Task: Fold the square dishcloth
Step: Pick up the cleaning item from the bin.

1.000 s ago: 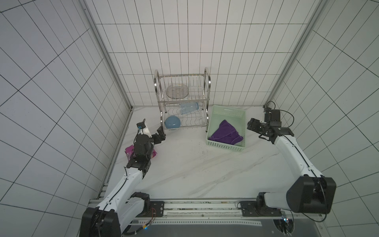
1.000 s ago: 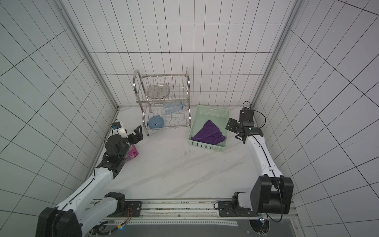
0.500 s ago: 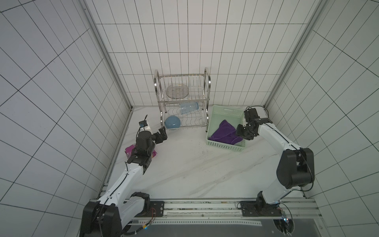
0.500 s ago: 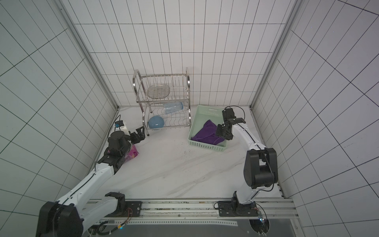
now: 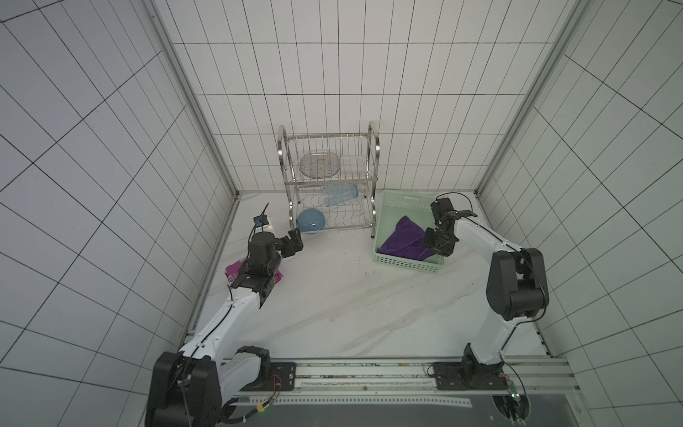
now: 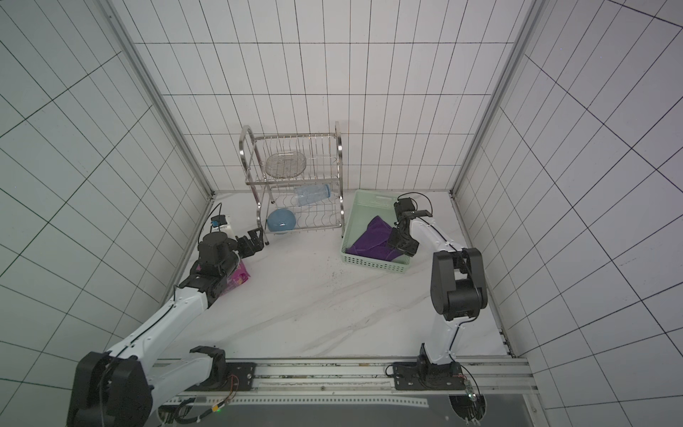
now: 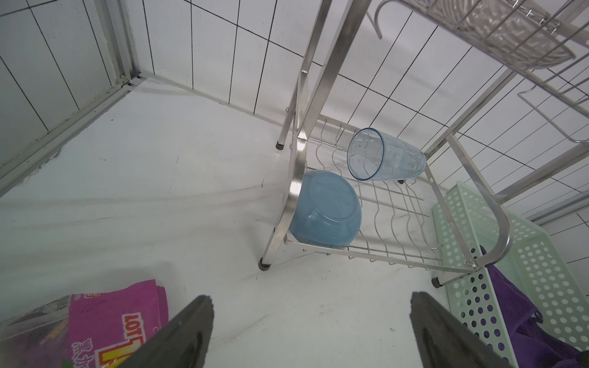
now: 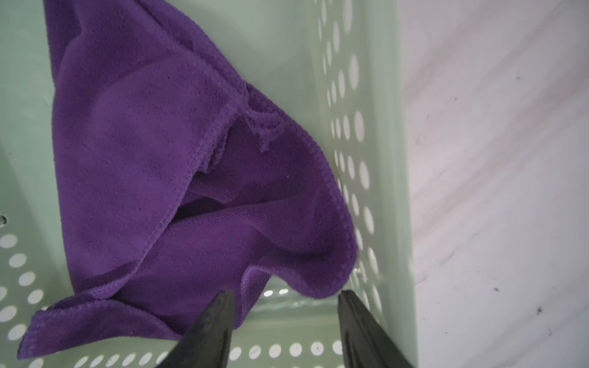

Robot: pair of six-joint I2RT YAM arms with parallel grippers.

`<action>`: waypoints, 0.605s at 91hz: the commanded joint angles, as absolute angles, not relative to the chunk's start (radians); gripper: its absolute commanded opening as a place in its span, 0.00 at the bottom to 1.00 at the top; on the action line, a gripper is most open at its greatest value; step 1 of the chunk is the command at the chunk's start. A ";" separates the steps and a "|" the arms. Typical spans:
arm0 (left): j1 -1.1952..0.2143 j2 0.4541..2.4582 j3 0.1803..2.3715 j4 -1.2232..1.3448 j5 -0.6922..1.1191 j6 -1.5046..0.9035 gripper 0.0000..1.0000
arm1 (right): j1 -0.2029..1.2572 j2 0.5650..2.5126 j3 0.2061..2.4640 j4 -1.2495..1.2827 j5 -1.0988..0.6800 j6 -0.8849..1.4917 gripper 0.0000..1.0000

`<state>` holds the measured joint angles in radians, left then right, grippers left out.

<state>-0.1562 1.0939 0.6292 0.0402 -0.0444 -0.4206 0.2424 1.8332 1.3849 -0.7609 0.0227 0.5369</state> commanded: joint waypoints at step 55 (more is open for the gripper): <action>-0.158 1.115 0.666 0.012 -0.045 -0.394 0.98 | 0.192 2.021 1.544 -0.802 0.154 0.552 0.54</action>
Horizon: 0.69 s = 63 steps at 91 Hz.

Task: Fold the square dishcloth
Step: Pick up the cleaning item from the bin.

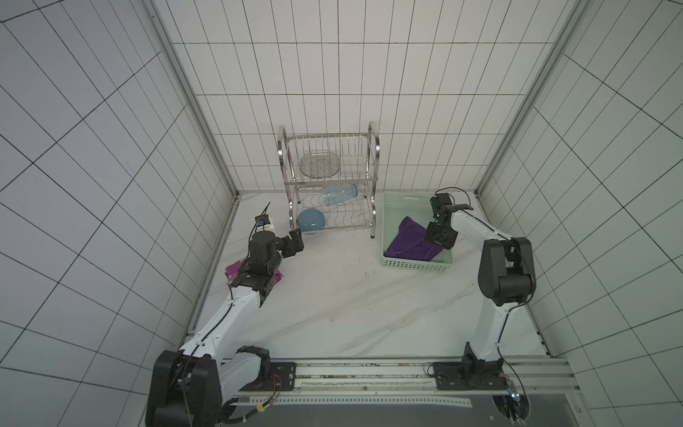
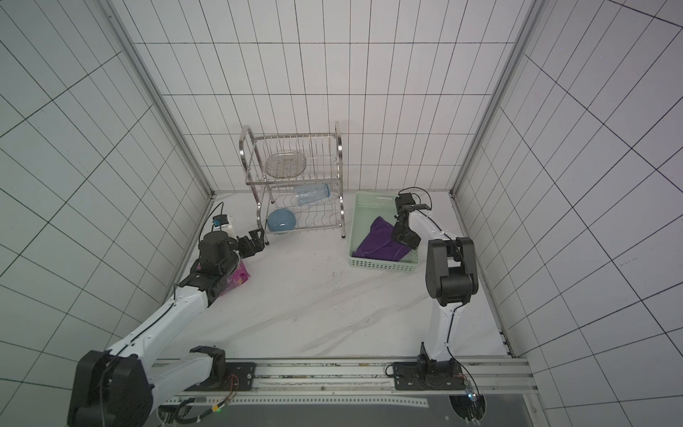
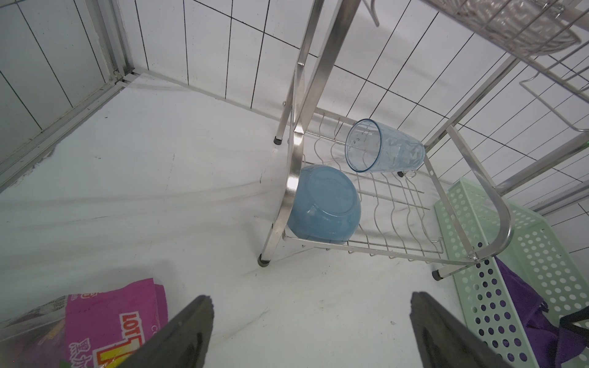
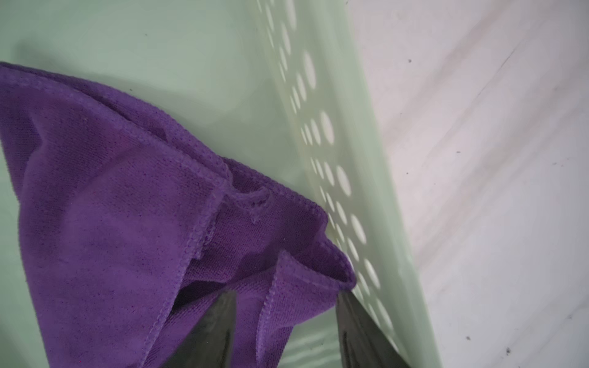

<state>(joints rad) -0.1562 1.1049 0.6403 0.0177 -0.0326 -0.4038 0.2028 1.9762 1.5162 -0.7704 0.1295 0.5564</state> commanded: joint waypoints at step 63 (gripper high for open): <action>-0.158 1.088 0.698 -0.032 -0.073 -0.379 0.98 | 0.221 1.947 1.629 -0.835 0.128 0.467 0.00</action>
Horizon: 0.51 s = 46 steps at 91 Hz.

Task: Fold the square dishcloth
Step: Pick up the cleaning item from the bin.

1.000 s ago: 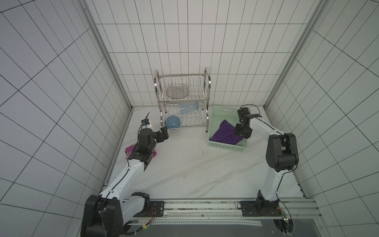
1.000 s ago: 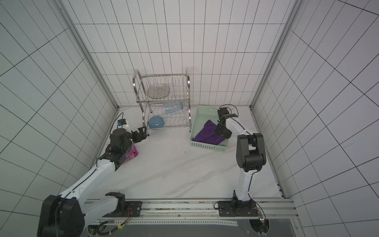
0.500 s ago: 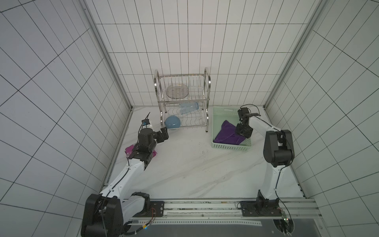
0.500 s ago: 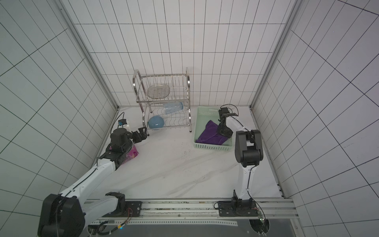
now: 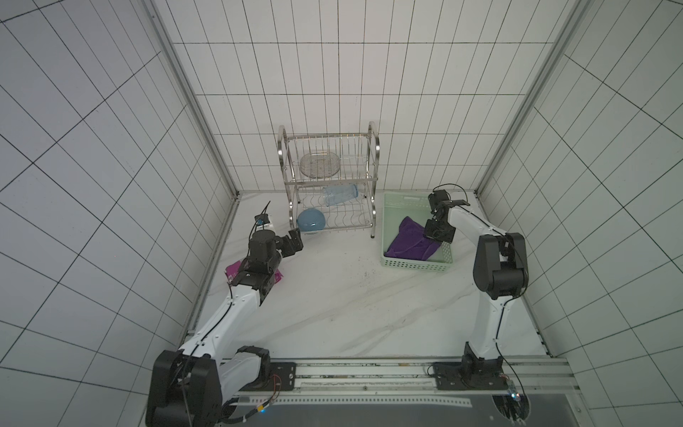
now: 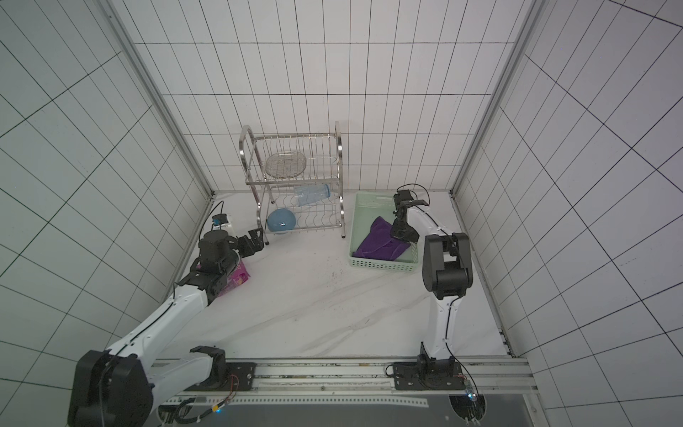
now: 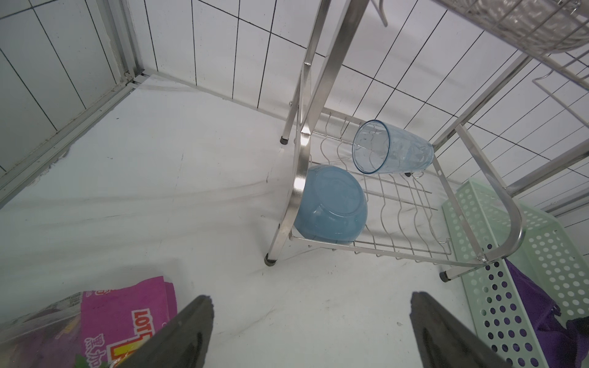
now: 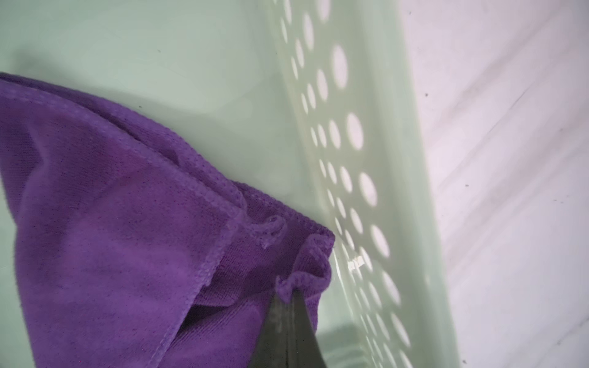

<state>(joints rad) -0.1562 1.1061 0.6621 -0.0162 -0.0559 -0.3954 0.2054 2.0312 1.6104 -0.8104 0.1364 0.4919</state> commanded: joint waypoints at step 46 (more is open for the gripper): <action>-0.158 1.077 0.720 -0.048 -0.023 -0.371 0.97 | 0.289 1.676 1.676 -0.863 0.082 0.409 0.00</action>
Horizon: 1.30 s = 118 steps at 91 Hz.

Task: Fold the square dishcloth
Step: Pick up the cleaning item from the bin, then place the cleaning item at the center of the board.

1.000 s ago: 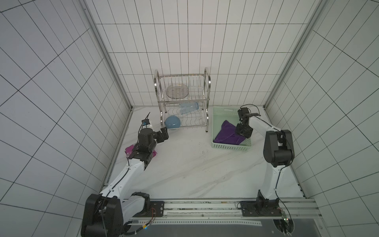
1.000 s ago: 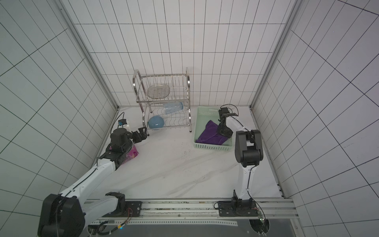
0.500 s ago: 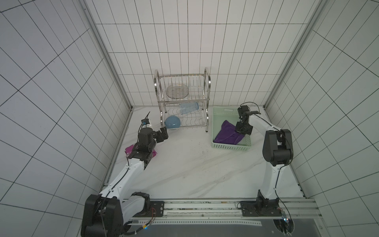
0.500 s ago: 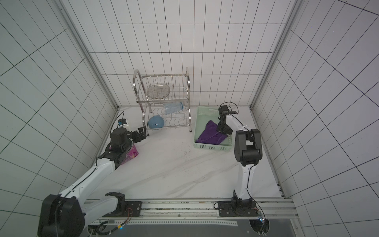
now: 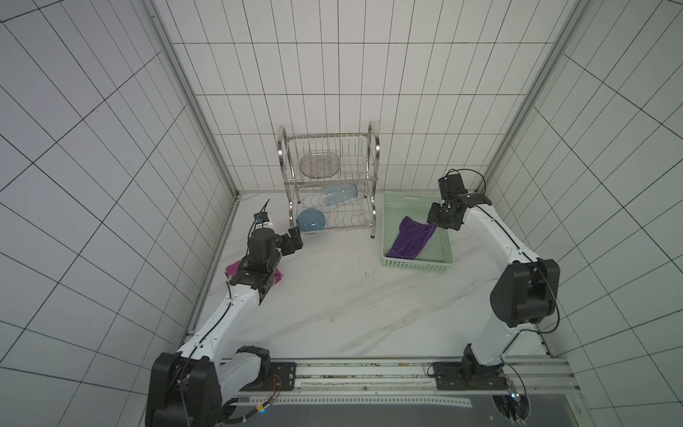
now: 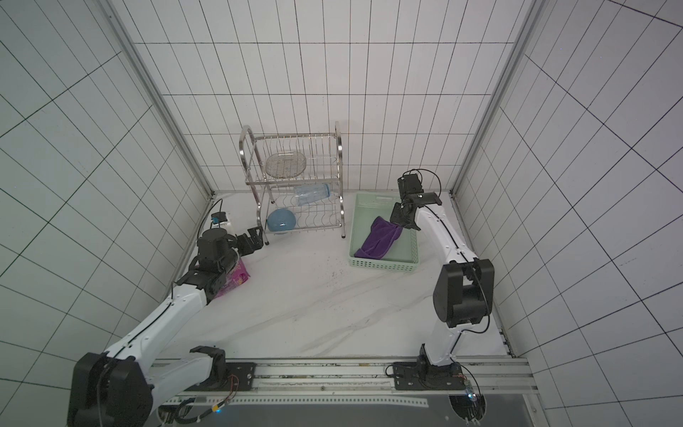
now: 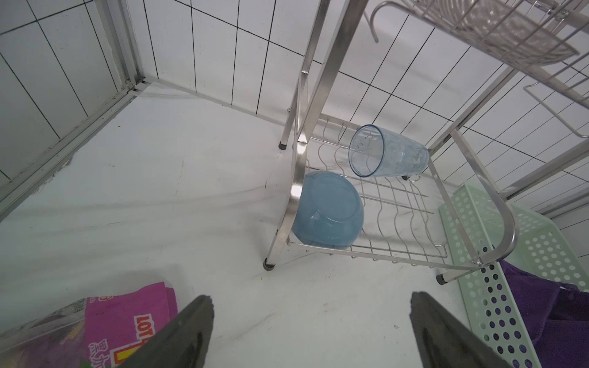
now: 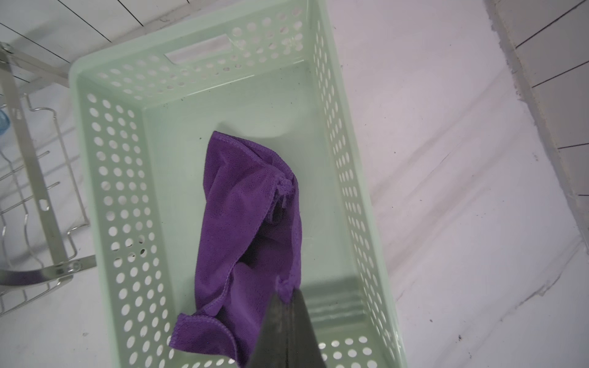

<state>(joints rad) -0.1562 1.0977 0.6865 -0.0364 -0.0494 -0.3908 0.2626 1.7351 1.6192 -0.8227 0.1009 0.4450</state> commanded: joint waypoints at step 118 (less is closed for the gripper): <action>-0.147 0.863 0.893 -0.345 -0.143 -0.610 0.99 | 0.969 1.690 2.062 -0.984 0.079 0.536 0.00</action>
<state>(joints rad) -0.1501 0.8631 0.8581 -0.2939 -0.1387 -0.5987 1.0004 1.6897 2.1891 -0.9848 0.0235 0.4553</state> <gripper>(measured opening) 0.986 0.042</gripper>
